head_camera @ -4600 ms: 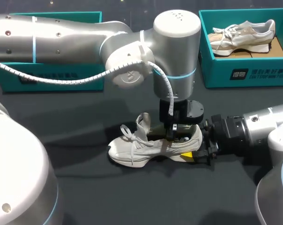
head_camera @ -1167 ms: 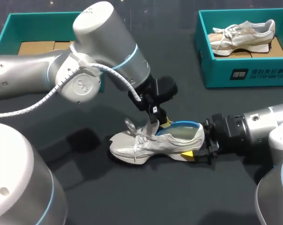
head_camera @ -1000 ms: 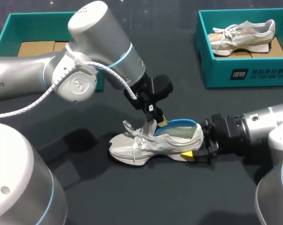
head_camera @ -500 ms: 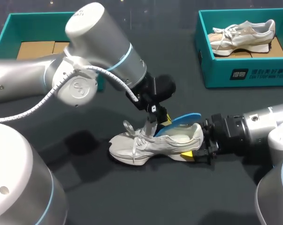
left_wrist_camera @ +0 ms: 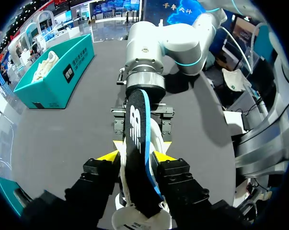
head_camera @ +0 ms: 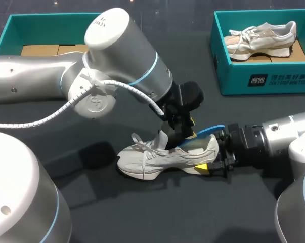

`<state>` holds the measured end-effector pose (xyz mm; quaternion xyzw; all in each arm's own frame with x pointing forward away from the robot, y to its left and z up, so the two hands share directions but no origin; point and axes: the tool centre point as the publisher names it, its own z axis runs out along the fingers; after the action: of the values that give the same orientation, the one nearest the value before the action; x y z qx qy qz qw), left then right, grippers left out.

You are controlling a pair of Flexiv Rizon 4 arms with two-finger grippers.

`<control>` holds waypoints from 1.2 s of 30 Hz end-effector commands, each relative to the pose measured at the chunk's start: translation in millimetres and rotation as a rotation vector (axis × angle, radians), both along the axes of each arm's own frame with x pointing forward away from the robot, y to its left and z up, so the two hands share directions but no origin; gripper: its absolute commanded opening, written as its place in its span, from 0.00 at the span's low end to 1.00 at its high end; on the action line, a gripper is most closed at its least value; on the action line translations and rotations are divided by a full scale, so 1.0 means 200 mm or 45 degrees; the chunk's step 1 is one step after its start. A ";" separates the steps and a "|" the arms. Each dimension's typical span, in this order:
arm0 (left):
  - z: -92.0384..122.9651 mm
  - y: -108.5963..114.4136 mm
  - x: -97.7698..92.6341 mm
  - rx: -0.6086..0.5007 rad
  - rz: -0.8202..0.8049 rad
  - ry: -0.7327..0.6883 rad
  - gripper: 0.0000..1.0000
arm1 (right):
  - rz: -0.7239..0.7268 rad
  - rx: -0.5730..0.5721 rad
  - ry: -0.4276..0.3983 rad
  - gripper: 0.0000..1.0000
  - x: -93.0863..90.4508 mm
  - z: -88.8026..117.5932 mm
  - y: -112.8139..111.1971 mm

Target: Take the shoe out of the shoebox, open the shoe tongue, remove and reinsert the insole, then place the shoe into the shoebox

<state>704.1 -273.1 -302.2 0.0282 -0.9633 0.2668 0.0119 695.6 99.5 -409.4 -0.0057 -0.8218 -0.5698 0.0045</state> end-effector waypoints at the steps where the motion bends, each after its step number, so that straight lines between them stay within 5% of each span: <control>1: 0.00 0.02 -0.05 -0.013 0.012 -0.026 0.48 | -0.002 -0.006 0.000 0.00 -0.01 0.01 0.00; 10: -0.04 -0.05 -0.09 -0.012 0.026 -0.113 0.60 | -0.002 -0.006 0.000 0.00 -0.01 0.01 0.00; 31: -0.16 -0.12 -0.02 -0.012 0.087 -0.149 0.42 | -0.002 -0.006 0.000 0.00 -0.01 0.01 0.00; 34: -0.17 -0.13 0.00 -0.014 0.095 -0.146 0.29 | -0.002 -0.006 0.000 0.00 -0.01 0.01 0.00; 36: -0.17 -0.13 0.01 -0.019 0.100 -0.134 0.00 | -0.002 -0.006 0.000 0.00 -0.01 0.01 0.00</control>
<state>702.9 -295.4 -331.8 0.0528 -0.9590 0.2737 -0.0523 695.5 99.6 -409.4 -0.0057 -0.8218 -0.5698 0.0045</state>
